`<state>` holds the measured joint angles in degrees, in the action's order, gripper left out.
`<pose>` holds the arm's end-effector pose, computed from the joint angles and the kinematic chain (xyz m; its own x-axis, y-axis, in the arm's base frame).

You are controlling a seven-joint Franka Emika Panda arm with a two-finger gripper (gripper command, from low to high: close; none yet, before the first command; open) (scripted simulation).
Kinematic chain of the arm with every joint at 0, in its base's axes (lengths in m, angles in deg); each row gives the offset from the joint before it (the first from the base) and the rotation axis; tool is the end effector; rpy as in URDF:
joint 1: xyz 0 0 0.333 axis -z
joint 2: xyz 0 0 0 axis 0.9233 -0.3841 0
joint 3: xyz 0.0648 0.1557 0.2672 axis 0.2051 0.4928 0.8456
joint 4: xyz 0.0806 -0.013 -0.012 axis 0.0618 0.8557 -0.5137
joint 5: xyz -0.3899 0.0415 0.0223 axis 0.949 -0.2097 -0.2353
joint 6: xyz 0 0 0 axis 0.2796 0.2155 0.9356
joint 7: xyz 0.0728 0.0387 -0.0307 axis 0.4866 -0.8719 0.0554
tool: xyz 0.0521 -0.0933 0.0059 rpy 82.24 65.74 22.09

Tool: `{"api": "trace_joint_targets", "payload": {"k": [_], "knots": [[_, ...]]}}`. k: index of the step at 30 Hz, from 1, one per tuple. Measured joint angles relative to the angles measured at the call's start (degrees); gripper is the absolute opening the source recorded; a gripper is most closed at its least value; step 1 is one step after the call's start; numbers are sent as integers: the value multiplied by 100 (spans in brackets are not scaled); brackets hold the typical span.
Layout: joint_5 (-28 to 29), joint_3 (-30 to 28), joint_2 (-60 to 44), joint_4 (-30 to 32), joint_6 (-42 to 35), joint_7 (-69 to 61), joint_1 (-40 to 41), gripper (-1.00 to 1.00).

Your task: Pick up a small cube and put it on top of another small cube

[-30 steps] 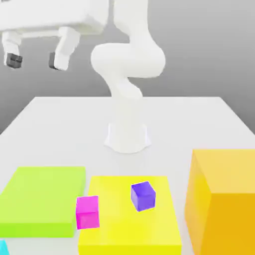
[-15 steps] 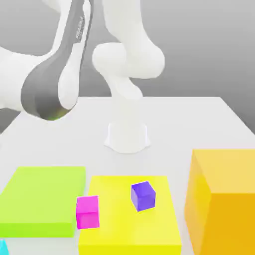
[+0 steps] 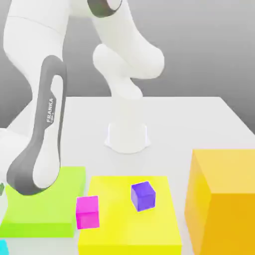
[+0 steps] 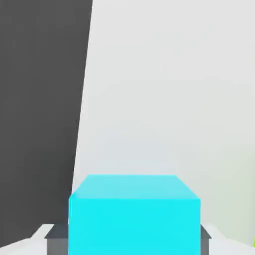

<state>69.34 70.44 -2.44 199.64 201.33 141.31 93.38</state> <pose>0.5169 -0.2979 0.1458 -0.6265 -0.7795 -0.0009 -0.7795 0.6265 -0.0016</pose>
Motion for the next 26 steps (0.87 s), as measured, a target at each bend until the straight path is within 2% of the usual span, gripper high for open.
{"api": "trace_joint_targets", "payload": {"k": [4, 11, 18, 22, 23, 26], "knots": [[104, -14, 765, 279, -481, -15, -113, -100], [363, 364, 2200, 1306, -880, -425, -523, -100], [392, 742, 3615, 2366, -1236, -985, -1086, -100], [452, 728, 3369, 2700, -659, -1055, -1119, -100], [470, 737, 3194, 2750, -435, -1046, -1117, 100], [470, 737, 3194, 2750, -435, -1046, -1122, 100]]}}
